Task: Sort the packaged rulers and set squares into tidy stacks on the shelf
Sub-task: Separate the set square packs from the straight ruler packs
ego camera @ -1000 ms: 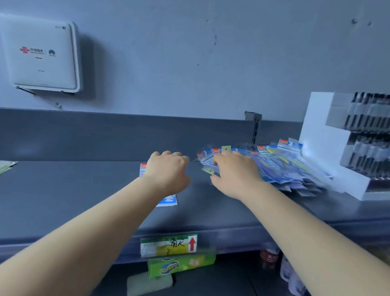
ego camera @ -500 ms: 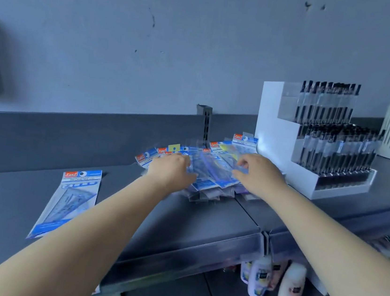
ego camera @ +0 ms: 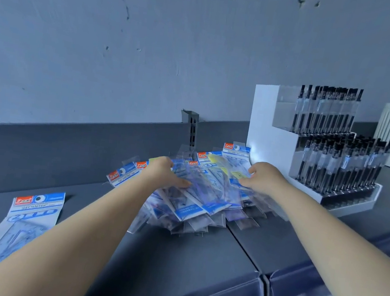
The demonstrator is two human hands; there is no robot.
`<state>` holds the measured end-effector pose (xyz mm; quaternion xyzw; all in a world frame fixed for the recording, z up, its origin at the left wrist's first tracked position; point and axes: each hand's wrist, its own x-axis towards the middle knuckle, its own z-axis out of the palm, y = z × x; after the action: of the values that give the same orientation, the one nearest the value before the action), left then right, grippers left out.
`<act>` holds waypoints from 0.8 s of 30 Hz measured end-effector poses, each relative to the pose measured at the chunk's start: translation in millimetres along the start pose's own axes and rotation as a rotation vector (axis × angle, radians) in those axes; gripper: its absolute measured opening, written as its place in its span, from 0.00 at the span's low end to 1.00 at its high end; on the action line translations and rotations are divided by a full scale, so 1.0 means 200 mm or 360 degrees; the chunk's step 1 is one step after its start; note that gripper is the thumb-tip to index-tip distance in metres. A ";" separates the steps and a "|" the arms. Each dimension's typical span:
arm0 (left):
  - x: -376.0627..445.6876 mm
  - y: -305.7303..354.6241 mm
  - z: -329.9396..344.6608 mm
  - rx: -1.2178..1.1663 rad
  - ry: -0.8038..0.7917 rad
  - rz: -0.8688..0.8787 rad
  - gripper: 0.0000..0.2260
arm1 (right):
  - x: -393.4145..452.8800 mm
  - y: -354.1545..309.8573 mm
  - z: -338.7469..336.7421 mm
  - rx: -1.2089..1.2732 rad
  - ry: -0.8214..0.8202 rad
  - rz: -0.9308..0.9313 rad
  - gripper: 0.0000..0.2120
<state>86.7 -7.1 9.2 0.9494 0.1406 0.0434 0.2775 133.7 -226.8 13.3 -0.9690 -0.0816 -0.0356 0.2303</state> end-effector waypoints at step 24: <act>-0.73 -0.31 -0.25 -0.1582 0.0347 -0.0056 0.07 | -0.50 -0.49 0.10 0.1874 -0.0283 -0.0162 0.10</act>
<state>-75.6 26.4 18.1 0.6901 0.1470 0.1993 0.6800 19.1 -145.5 27.7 -0.6726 -0.1528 0.0859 0.7190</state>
